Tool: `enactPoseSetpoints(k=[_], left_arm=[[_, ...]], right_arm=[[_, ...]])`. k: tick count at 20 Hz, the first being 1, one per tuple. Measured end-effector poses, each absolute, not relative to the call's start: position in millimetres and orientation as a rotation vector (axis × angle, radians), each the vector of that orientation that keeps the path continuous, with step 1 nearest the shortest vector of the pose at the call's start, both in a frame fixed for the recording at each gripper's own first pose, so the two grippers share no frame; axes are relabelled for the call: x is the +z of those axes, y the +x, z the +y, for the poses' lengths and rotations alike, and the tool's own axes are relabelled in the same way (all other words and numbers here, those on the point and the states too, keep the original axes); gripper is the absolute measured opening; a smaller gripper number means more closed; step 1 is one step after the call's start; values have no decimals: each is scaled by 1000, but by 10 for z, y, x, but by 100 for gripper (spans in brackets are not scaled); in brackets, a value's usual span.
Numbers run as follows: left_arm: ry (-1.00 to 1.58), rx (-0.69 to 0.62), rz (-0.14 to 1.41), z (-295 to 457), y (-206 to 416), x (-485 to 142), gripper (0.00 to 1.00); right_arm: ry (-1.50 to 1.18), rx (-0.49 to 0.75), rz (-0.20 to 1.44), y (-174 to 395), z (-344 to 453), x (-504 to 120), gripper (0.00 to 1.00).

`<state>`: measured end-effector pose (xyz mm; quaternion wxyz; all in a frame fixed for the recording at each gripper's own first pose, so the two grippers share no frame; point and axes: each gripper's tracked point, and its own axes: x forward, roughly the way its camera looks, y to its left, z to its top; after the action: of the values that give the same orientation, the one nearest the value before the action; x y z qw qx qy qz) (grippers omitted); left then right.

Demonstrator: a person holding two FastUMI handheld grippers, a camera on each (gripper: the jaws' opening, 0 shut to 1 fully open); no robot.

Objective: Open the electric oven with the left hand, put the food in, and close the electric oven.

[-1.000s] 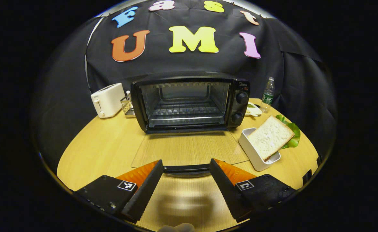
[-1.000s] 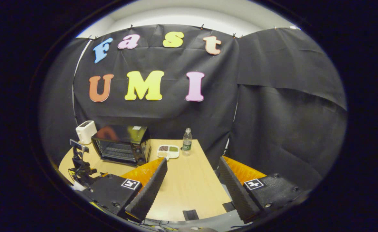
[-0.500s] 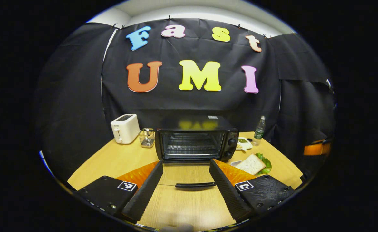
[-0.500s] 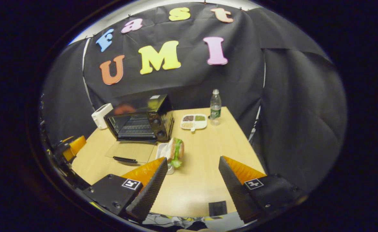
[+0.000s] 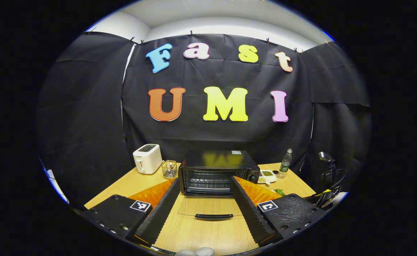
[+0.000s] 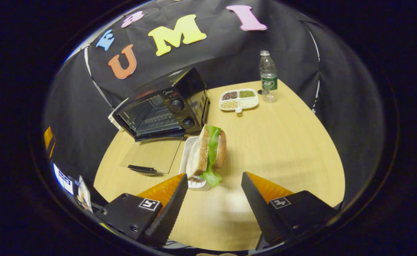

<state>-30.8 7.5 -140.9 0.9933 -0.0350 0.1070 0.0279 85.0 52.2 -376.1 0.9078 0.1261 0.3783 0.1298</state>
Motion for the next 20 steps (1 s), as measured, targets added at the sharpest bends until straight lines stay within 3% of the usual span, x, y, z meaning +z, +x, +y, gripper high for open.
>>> enactPoseSetpoints(k=[2,3,4,5,6,7,8,9,10,11,12,13,14,15,16,17,20], left_arm=[[-52,72,204,103,-256,-1322,93],[-44,83,198,117,-239,-1284,94],[-40,90,195,112,-224,-1259,94],[-39,99,194,120,-210,-1226,93],[-39,105,194,134,-185,-1214,93],[-40,113,196,143,-165,-1200,93],[-41,118,197,159,-150,-1192,93],[-44,126,199,176,-147,-1196,93],[-47,132,203,196,-147,-1197,93],[-47,136,202,213,-149,-1195,94],[-45,149,211,256,-151,-1215,93],[-45,166,223,301,-184,-1234,94],[-44,181,218,332,-217,-1222,94],[-35,205,215,389,-256,-1203,94],[-26,228,222,448,-307,-1216,94],[-22,244,219,489,-360,-1205,94],[-9,253,221,560,-496,-1229,93]], right_arm=[[254,283,795,1061,562,-3810,97],[262,297,803,1143,595,-3829,85],[272,313,811,1214,625,-3836,97],[281,328,821,1259,660,-3837,83],[287,332,826,1316,678,-3839,95],[287,342,831,1358,699,-3838,92],[286,346,838,1367,727,-3855,76],[287,349,844,1379,736,-3856,79],[293,347,843,1391,745,-3840,74],[306,357,836,1379,765,-3801,53],[313,356,839,1378,770,-3804,52],[316,364,839,1360,796,-3779,41],[316,372,833,1366,820,-3761,47],[301,381,834,1360,835,-3740,35],[296,386,832,1327,842,-3701,51],[308,391,823,1319,865,-3613,42],[352,396,791,1279,914,-3309,41]])
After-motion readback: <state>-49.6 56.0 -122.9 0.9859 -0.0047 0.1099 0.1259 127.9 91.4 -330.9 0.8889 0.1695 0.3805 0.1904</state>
